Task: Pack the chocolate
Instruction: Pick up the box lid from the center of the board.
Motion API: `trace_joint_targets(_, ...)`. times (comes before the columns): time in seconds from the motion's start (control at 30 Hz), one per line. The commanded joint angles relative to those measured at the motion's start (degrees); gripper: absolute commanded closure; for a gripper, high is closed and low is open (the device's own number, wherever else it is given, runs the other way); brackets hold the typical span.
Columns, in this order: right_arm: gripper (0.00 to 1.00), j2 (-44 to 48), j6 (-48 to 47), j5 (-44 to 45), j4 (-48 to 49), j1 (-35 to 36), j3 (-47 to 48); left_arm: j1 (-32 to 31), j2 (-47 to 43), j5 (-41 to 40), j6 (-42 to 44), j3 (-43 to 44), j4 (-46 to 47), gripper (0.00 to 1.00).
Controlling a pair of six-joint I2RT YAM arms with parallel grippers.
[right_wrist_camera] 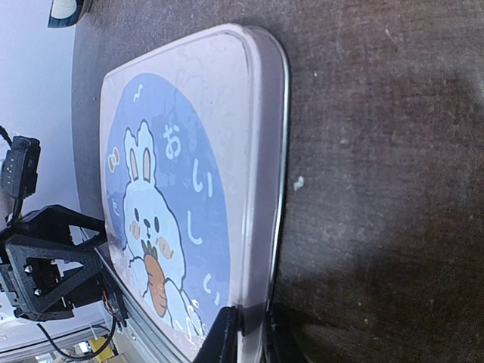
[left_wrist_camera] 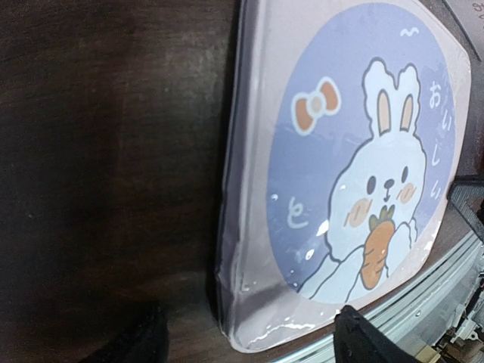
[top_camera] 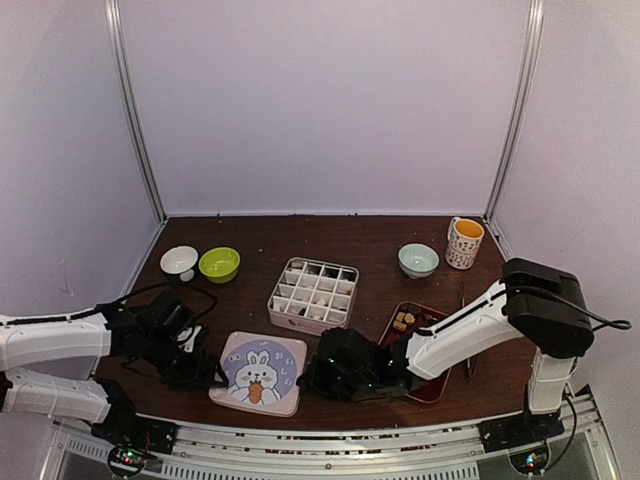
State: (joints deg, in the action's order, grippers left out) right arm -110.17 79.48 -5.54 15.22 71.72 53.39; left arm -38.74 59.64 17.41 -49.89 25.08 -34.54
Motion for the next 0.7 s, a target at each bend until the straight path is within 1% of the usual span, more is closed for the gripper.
trace_joint_targets(0.0, 0.90, -1.24, -0.12, -0.33, 0.24, -0.27, -0.75, -0.33, -0.82, 1.59, -1.51, -1.53, -1.40, 0.23)
trace_joint_targets(0.17, 0.91, -1.71, -0.07, -0.85, 0.86, -0.27, -0.50, -0.28, 0.63, 5.06, -3.40, -4.17, 6.38, 0.24)
trace_joint_targets(0.4, 0.92, -1.80, -0.03, -0.96, 1.13, -0.27, -0.65, -0.28, 3.54, 8.11, -3.89, -5.68, 12.64, 0.24)
trace_joint_targets(0.53, 0.92, -1.89, 0.13, -1.26, 1.71, -0.41, -0.83, -0.30, 3.85, 8.82, -4.14, -6.21, 14.74, 0.28)
trace_joint_targets(0.67, 0.93, -1.68, 0.42, -1.65, 2.90, -0.45, -1.64, -0.27, -0.11, 9.06, -5.80, -6.80, 17.04, 0.34)
